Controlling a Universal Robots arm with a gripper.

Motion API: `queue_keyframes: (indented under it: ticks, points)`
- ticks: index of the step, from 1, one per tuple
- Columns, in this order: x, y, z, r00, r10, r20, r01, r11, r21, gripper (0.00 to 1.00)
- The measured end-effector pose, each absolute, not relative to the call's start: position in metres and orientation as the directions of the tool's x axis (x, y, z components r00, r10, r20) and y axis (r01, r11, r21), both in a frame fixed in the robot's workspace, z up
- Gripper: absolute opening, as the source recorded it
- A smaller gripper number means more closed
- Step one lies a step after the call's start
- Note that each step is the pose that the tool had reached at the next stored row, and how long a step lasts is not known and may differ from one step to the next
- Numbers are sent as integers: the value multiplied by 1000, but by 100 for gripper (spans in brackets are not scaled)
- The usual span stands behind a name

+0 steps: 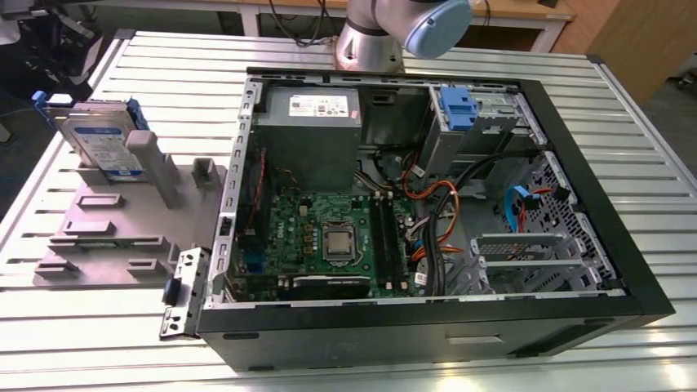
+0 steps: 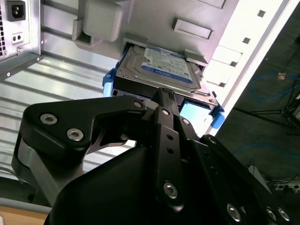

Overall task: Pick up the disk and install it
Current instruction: 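Pick up the disk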

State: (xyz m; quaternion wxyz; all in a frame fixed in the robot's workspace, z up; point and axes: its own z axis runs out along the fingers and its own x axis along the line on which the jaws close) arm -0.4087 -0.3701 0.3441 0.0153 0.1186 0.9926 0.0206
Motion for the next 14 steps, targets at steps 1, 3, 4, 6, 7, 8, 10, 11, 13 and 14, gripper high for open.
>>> queue_keyframes:
  ticks: [1,3,4,6,7,8,10,11,13,14]
  points:
    - [-409,-370,344,-971,237,-26,236,971,44,11]
    - [-409,-370,344,-971,238,-26,236,971,44,11]
    - [-409,-370,344,-971,238,-26,236,971,44,11]
    - [-409,-370,344,-971,238,-26,237,971,44,11]
    - [-409,-370,344,-970,241,-26,240,970,44,11]
    - [-409,-370,344,-968,249,-26,247,968,44,11]
    - [-409,-370,344,-960,277,-26,276,960,44,11]
    - [-409,-370,344,-955,295,-26,293,955,44,11]
    - [-409,-370,344,-945,326,-26,325,945,44,11]
    - [-409,-370,344,-943,331,-26,330,943,45,11]
